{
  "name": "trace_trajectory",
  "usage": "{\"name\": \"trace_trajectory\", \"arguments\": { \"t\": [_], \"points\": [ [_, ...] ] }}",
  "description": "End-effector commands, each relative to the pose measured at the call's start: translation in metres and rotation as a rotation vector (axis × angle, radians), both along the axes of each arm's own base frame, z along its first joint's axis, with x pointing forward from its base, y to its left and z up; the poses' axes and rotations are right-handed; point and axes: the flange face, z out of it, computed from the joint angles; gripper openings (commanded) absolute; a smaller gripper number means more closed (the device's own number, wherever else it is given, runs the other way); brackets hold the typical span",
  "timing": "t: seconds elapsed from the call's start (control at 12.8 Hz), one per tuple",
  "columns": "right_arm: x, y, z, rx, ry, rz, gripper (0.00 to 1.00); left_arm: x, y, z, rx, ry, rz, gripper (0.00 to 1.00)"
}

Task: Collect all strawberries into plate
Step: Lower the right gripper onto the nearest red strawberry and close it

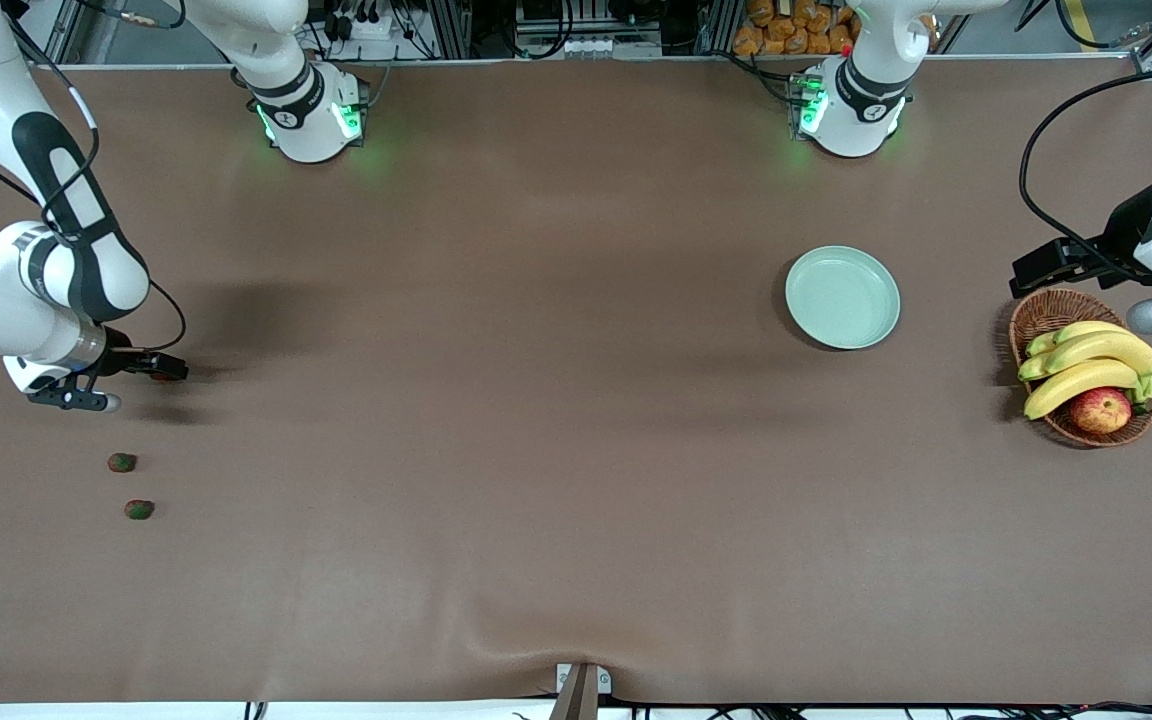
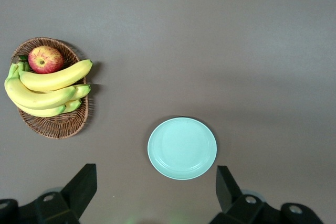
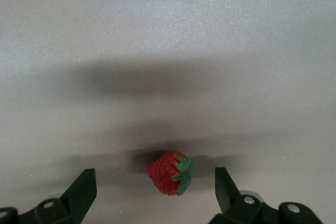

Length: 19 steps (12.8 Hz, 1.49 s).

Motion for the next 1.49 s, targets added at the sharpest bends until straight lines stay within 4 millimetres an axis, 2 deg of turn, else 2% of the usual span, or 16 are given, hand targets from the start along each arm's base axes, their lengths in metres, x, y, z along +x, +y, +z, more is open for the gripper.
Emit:
{"name": "trace_trajectory", "arguments": {
  "t": [0.0,0.63,0.71,0.86,0.94,1.18,1.41],
  "points": [
    [-0.0044,-0.0014,-0.0047,0.006,-0.008,0.009,1.0,-0.0004,0.0014,0.0035,0.004,0.0,-0.015,1.0],
    [-0.006,-0.0053,-0.0107,0.009,-0.001,0.001,1.0,0.0017,0.0013,0.0009,0.002,0.002,-0.016,1.0],
    [-0.006,-0.0053,-0.0107,0.009,-0.001,0.001,0.93,0.0017,0.0021,0.0009,0.002,0.002,-0.013,1.0],
    [-0.0075,-0.0074,-0.0117,0.011,0.003,-0.005,0.41,0.0015,-0.0005,-0.0005,0.003,0.005,-0.018,1.0],
    [-0.0077,-0.0074,-0.0118,0.011,0.005,-0.007,0.2,0.0015,-0.0022,0.0002,0.002,0.004,-0.021,1.0],
    [-0.0102,-0.01,-0.0128,0.014,0.012,-0.013,0.0,0.0013,-0.0057,0.0002,0.002,0.004,-0.027,1.0],
    [-0.006,-0.0054,-0.0058,0.011,0.002,0.001,0.0,0.0015,-0.0013,0.0002,0.002,0.004,-0.021,1.0]
  ]
}}
